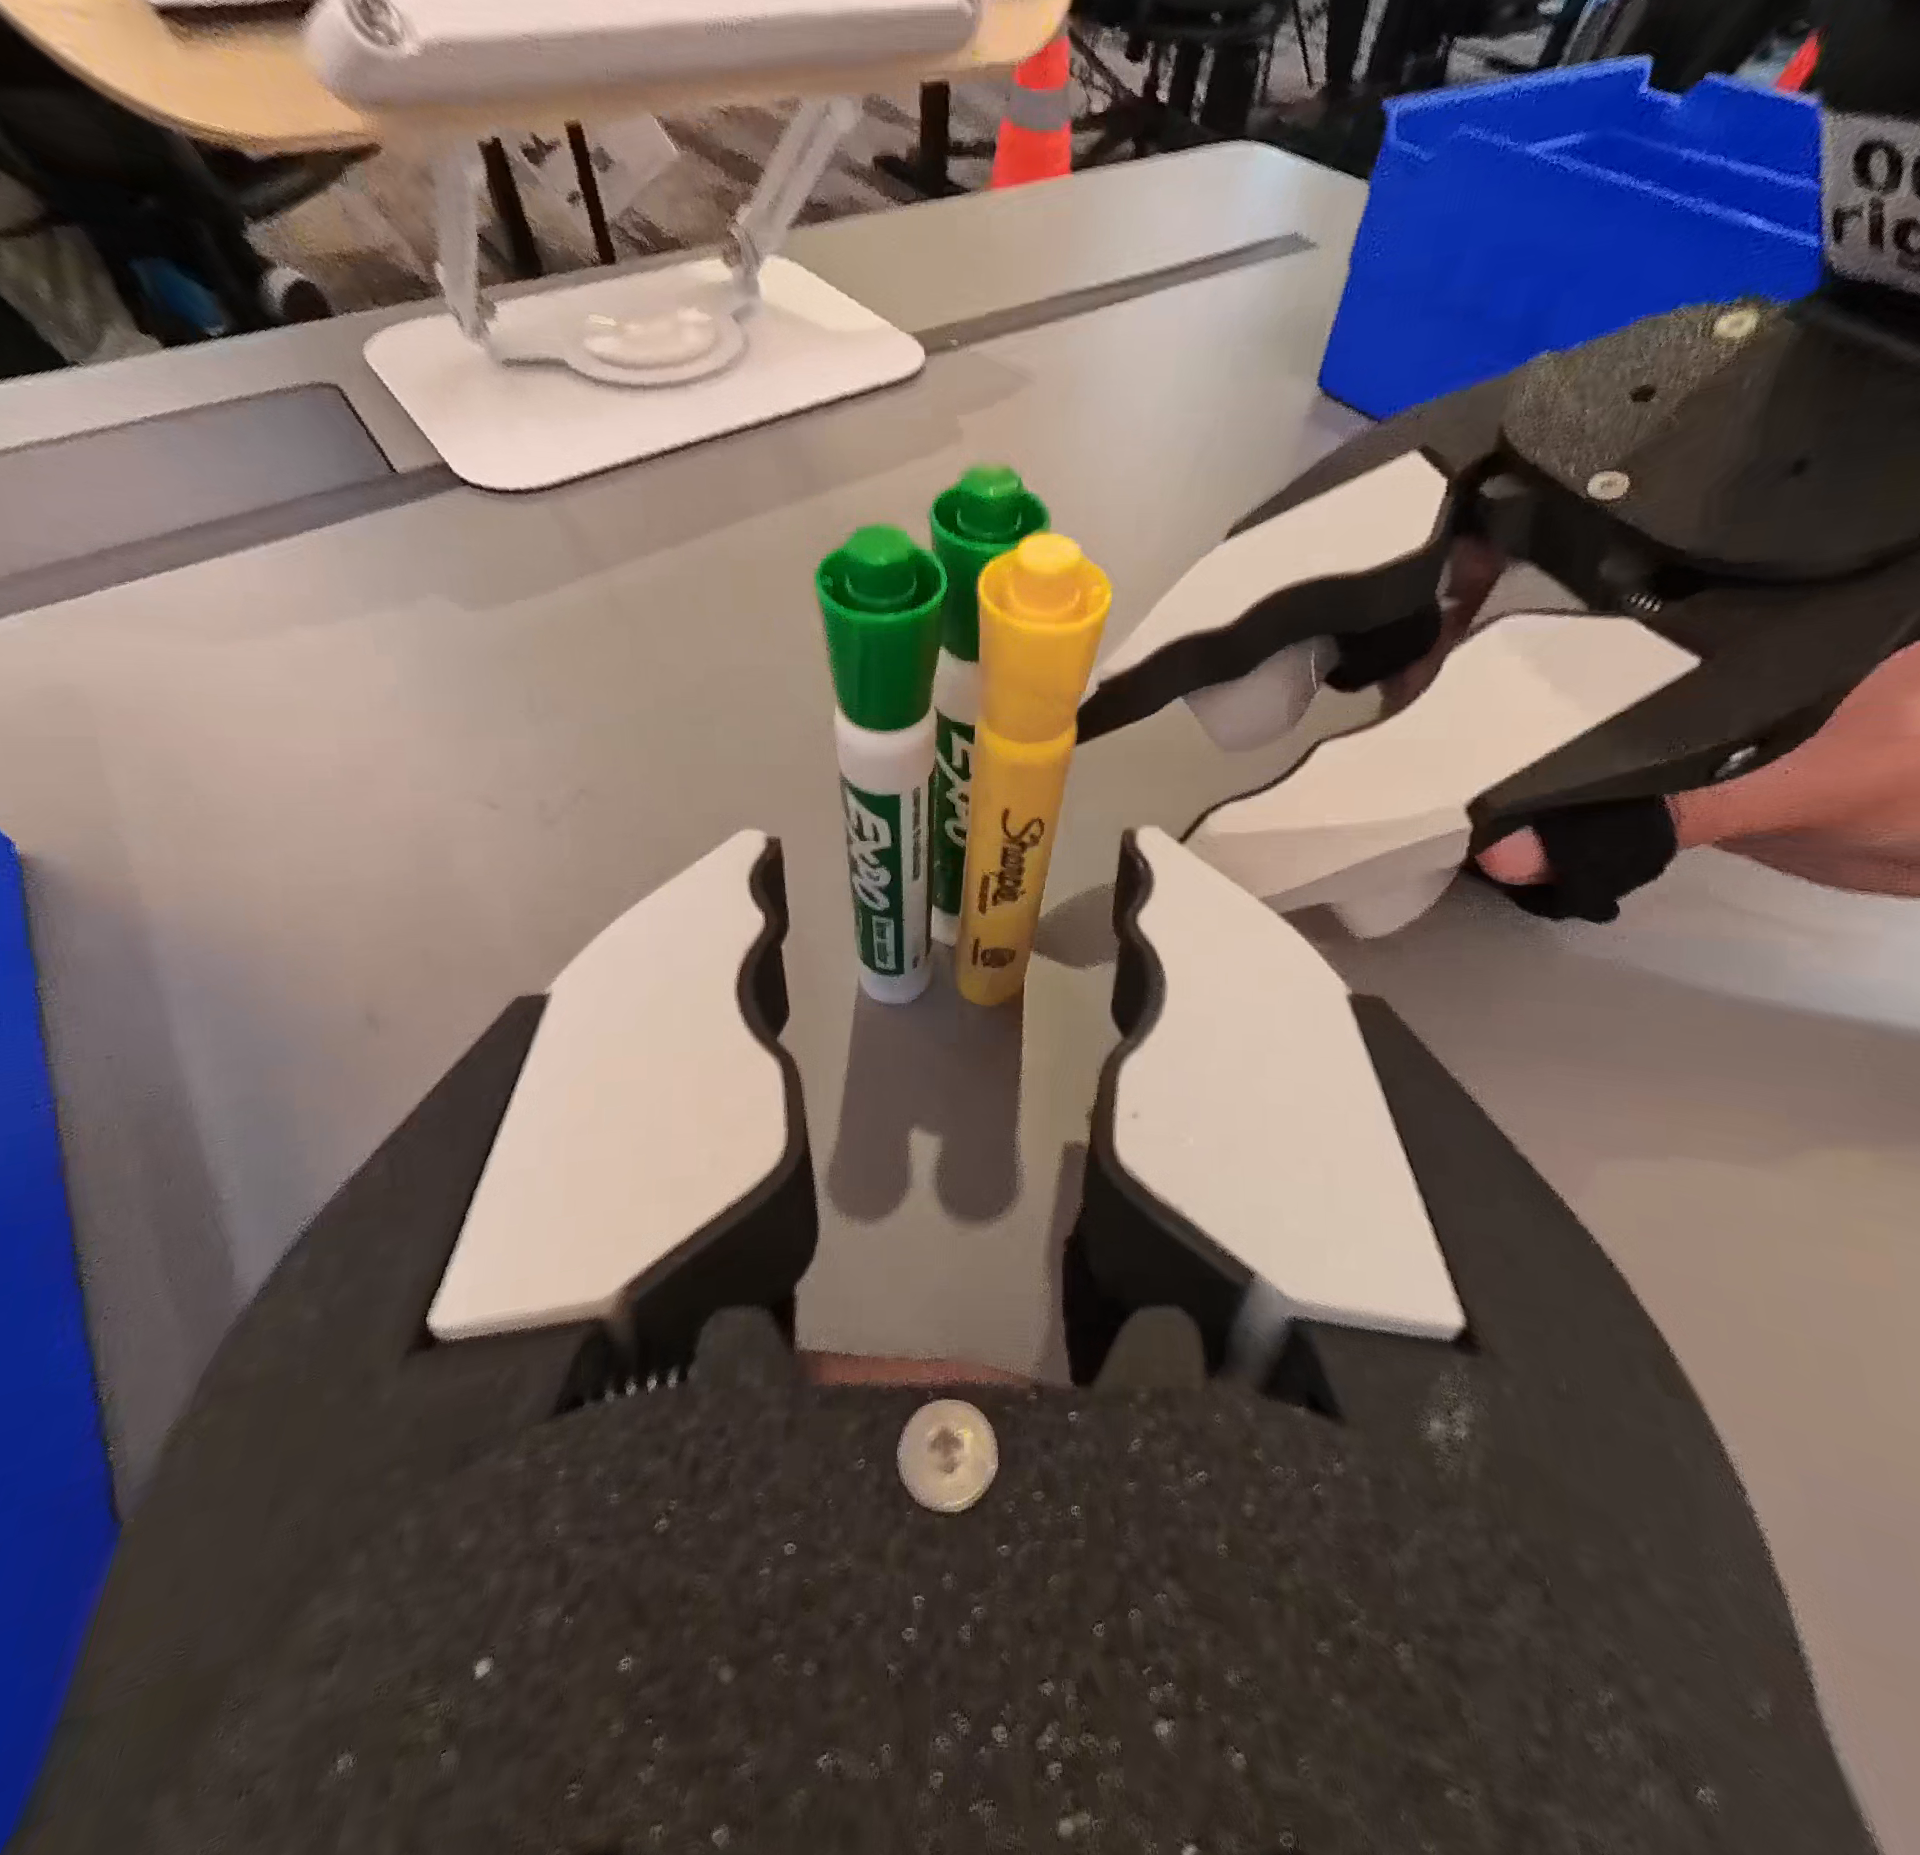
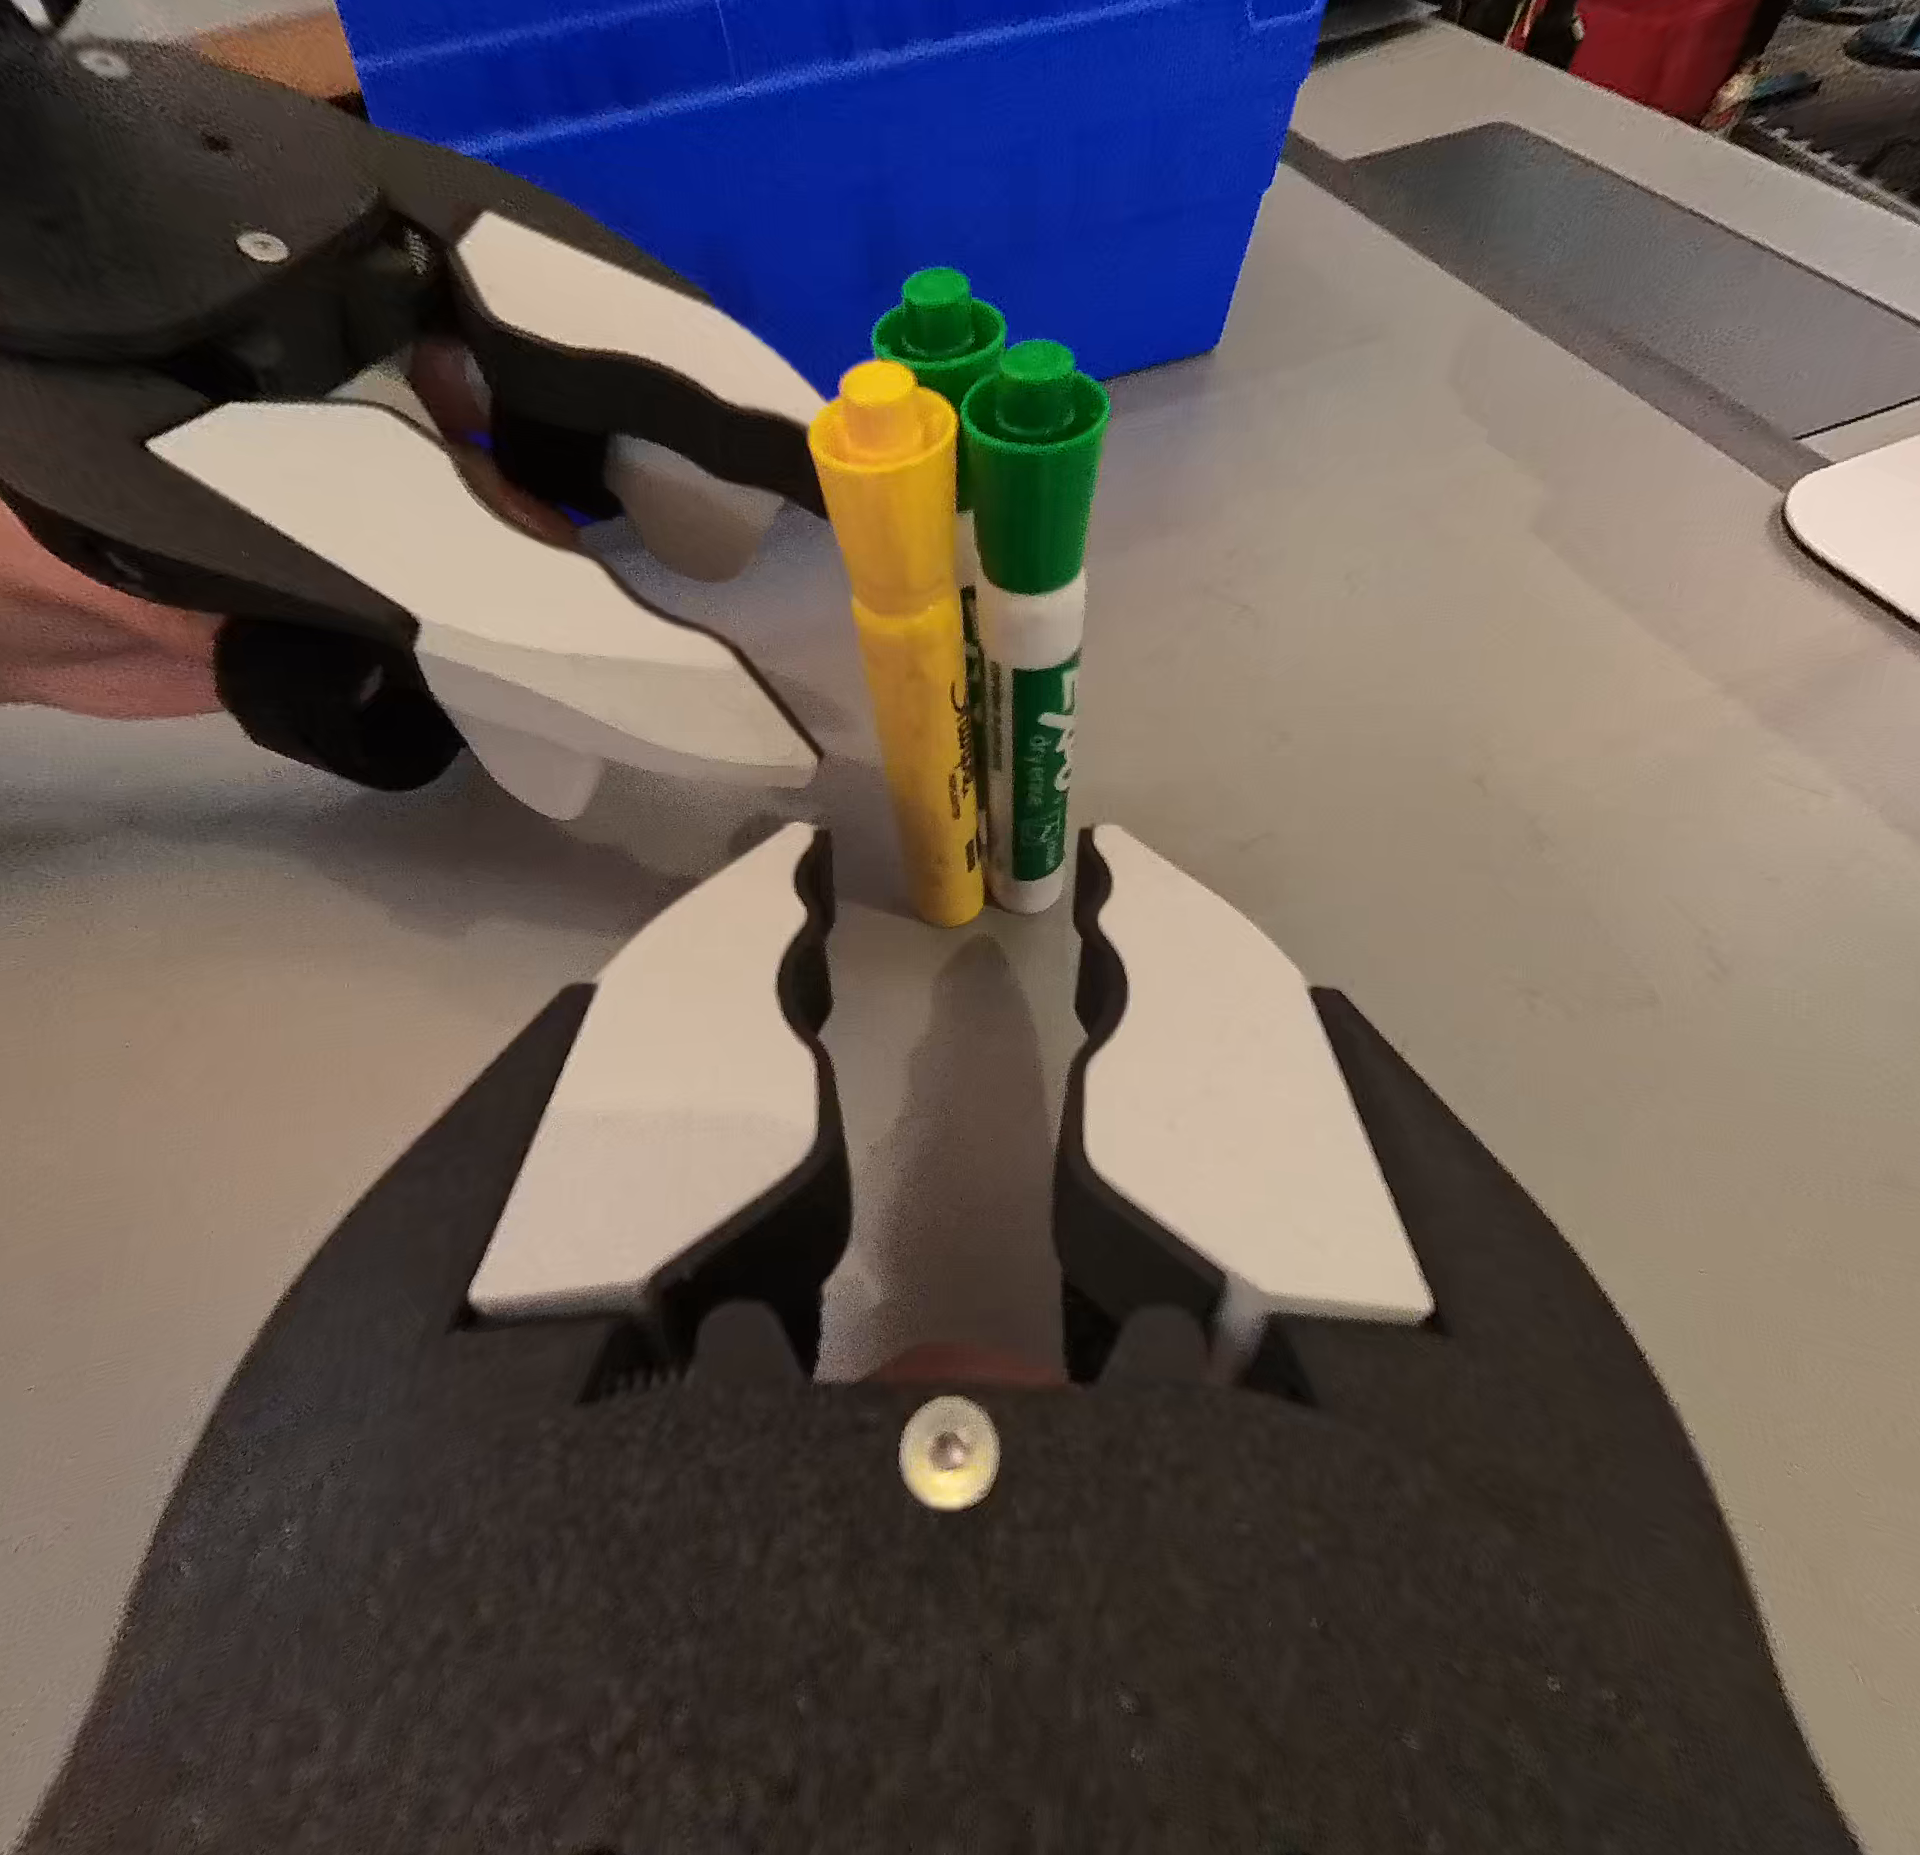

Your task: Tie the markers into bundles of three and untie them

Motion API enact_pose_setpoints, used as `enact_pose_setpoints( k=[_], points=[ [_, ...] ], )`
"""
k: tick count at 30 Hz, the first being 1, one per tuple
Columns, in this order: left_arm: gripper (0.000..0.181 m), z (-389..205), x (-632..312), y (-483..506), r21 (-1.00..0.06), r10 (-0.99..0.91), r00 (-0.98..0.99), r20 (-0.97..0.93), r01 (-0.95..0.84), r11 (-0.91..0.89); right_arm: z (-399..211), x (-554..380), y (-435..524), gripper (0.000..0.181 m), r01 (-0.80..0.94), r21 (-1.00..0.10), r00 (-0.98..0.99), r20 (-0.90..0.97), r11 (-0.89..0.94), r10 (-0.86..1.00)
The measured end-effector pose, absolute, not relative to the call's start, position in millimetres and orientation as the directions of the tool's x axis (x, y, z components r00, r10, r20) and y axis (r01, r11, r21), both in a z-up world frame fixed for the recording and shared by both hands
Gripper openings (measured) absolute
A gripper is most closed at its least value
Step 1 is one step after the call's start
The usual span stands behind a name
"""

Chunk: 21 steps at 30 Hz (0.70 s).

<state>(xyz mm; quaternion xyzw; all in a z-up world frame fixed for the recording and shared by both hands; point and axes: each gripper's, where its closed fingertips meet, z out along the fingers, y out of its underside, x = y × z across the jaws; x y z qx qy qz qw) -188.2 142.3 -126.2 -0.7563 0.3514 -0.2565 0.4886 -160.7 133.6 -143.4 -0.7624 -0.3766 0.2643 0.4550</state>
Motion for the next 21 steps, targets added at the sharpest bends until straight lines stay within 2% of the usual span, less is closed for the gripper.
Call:
enact_pose_setpoints(
  k=[4, 7, 9, 11, 15, 21],
  points=[
    [0.047, -141, -199, 149, -0.886, -0.764, 0.645, 0.026, -0.339, -0.316, -138, -157, 136, 0.026, 0.358, -0.889, 0.559, -0.039, -0.284, 0.828],
    [0.044, -144, -212, 157, -0.872, -0.717, 0.697, 0.018, -0.339, -0.352, -133, -145, 146, 0.012, 0.347, -0.889, 0.6, -0.035, -0.299, 0.799],
    [0.027, -146, -220, 165, -0.865, -0.667, 0.745, -0.006, -0.338, -0.371, -137, -144, 151, 0.006, 0.356, -0.875, 0.614, -0.047, -0.329, 0.788],
    [0.018, -149, -225, 171, -0.856, -0.626, 0.779, -0.025, -0.34, -0.389, -140, -143, 156, 0.0, 0.356, -0.867, 0.635, -0.049, -0.349, 0.771],
    [0.002, -154, -233, 183, -0.846, -0.541, 0.84, -0.037, -0.314, -0.43, -146, -147, 163, 0.0, 0.344, -0.851, 0.671, -0.073, -0.397, 0.738],
    [0.0, -167, -227, 181, -0.816, -0.523, 0.852, -0.013, -0.312, -0.487, -156, -150, 164, 0.0, 0.363, -0.818, 0.702, -0.075, -0.447, 0.708]
  ],
)
